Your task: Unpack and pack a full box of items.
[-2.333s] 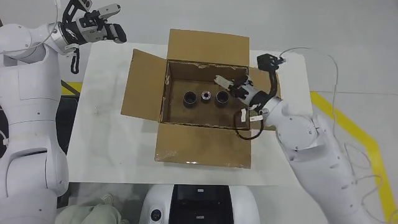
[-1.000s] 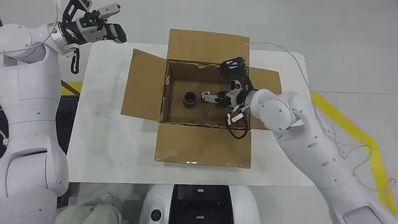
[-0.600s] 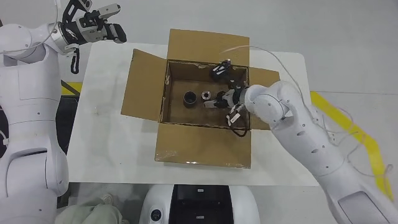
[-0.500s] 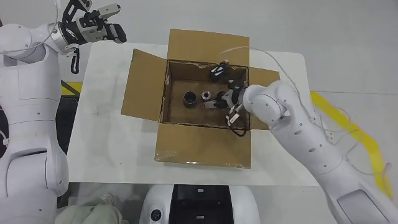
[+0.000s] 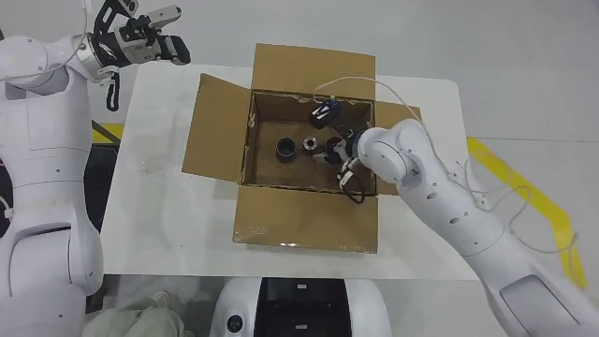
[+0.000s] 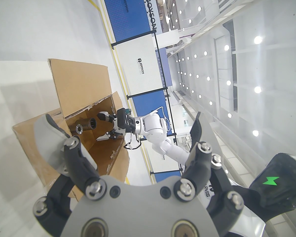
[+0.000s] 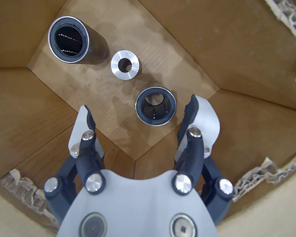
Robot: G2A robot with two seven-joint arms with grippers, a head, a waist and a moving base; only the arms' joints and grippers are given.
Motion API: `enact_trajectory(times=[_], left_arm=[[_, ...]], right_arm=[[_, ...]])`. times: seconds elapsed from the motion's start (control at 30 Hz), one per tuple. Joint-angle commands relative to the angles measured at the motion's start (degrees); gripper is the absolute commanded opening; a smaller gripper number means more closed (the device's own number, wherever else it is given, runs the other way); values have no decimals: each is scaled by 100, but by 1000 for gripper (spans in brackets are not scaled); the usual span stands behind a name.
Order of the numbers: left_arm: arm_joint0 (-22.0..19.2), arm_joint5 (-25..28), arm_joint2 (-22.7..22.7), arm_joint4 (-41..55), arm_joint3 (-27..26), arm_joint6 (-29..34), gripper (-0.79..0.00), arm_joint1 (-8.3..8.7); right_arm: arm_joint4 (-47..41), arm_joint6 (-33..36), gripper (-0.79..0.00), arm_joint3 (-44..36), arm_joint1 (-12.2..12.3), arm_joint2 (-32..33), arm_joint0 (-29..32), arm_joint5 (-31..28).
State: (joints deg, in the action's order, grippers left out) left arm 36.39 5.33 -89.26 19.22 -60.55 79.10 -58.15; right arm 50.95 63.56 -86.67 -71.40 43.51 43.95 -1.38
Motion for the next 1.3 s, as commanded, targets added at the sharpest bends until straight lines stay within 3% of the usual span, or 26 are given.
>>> enact_trajectory(times=[0.0,0.07,0.73,0.97,1.03,1.07,1.2,1.27], left_arm=[[0,0,0,0,0,0,0,0],[0,0,0,0,0,0,0,0],[0,0,0,0,0,0,0,0],[0,0,0,0,0,0,0,0],[0,0,0,0,0,0,0,0],[0,0,0,0,0,0,0,0],[0,0,0,0,0,0,0,0],[0,0,0,0,0,0,0,0]], right_arm=[[54,63,-142,96,-29,-68,-61,-24],[102,120,-194,188,-63,-138,-124,-24],[30,197,-135,1116,-379,-485,-541,-176],[-73,183,-175,1472,-495,-565,-689,-267],[-112,185,-222,1560,-523,-580,-719,-302],[-127,192,-326,1596,-537,-587,-734,-318],[-137,227,-597,1685,-577,-603,-779,-360],[-98,222,-785,1679,-584,-582,-785,-325]])
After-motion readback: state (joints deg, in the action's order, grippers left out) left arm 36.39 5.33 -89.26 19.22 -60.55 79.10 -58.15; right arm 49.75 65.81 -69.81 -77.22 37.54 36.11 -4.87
